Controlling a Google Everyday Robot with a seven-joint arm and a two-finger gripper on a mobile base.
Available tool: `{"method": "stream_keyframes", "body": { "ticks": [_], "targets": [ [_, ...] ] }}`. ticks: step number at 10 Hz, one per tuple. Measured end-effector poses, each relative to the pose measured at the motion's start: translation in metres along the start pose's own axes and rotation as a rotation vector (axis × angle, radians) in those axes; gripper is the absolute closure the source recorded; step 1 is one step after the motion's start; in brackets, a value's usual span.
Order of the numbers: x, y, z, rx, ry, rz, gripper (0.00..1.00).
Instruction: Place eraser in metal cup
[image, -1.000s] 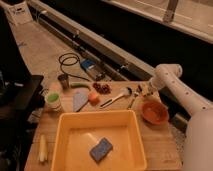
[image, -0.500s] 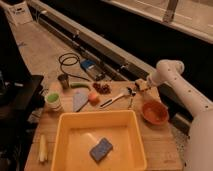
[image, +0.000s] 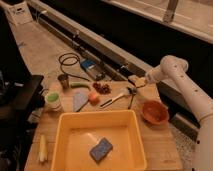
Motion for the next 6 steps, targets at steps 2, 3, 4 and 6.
{"method": "stream_keyframes", "body": {
  "ticks": [2, 3, 4, 6],
  "targets": [
    [-0.003, 0.036, 0.002, -0.098, -0.008, -0.044, 1.00],
    [-0.005, 0.056, 0.006, -0.148, -0.010, -0.069, 1.00],
    [-0.007, 0.076, 0.010, -0.196, -0.013, -0.092, 1.00],
    [-0.010, 0.131, 0.025, -0.314, -0.014, -0.166, 1.00]
  ]
}}
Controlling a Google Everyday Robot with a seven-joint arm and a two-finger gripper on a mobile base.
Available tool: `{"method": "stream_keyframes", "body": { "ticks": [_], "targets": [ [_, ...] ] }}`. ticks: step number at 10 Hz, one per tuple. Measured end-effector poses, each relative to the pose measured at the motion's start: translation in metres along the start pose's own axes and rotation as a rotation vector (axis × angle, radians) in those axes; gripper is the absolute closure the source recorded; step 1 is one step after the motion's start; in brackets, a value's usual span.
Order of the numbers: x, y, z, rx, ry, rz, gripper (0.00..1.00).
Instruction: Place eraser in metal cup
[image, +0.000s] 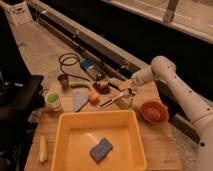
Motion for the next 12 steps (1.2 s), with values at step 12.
{"method": "stream_keyframes", "body": {
  "ticks": [12],
  "targets": [
    [-0.034, 0.052, 0.040, -0.097, -0.006, -0.194, 1.00]
  ]
}}
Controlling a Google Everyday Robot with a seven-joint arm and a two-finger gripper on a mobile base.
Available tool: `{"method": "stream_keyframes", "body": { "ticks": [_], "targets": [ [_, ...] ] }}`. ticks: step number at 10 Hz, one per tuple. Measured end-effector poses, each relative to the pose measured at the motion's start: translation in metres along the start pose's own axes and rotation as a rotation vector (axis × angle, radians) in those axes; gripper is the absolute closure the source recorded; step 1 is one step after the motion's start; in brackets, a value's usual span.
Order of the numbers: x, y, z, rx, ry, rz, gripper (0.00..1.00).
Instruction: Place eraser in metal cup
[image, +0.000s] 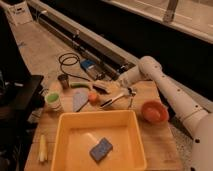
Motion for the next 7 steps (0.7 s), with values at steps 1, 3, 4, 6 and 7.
{"method": "stream_keyframes", "body": {
  "ticks": [1, 3, 4, 6, 7],
  "targets": [
    [-0.017, 0.008, 0.013, -0.019, -0.009, -0.032, 1.00],
    [-0.050, 0.024, 0.044, -0.061, -0.021, -0.094, 1.00],
    [-0.069, 0.035, 0.061, -0.087, -0.026, -0.131, 1.00],
    [-0.099, 0.052, 0.088, -0.128, -0.032, -0.197, 1.00],
    [-0.115, 0.061, 0.102, -0.147, -0.034, -0.234, 1.00]
  ]
}}
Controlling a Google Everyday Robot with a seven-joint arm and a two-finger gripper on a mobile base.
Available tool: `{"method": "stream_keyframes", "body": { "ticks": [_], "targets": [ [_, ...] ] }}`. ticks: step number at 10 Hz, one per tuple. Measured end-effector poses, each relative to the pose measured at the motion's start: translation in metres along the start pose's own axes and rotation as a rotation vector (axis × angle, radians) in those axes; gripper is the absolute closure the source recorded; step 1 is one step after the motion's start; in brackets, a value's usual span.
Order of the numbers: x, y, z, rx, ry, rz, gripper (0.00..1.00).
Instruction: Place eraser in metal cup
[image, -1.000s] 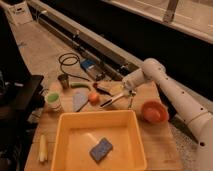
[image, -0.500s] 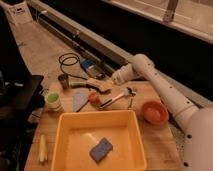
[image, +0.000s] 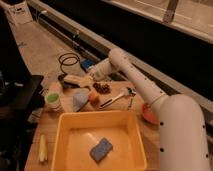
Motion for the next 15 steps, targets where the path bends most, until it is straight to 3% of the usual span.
{"method": "stream_keyframes", "body": {
  "ticks": [3, 5, 10, 11, 13, 15],
  "targets": [
    [-0.058, 0.009, 0.047, -0.046, -0.014, -0.114, 1.00],
    [-0.077, 0.015, 0.060, -0.058, -0.015, -0.155, 1.00],
    [-0.074, 0.012, 0.057, -0.044, -0.020, -0.144, 1.00],
    [-0.069, 0.001, 0.048, -0.011, -0.043, -0.131, 1.00],
    [-0.069, -0.024, 0.042, 0.022, -0.058, -0.132, 1.00],
    [-0.074, -0.049, 0.048, 0.041, -0.071, -0.128, 1.00]
  ]
}}
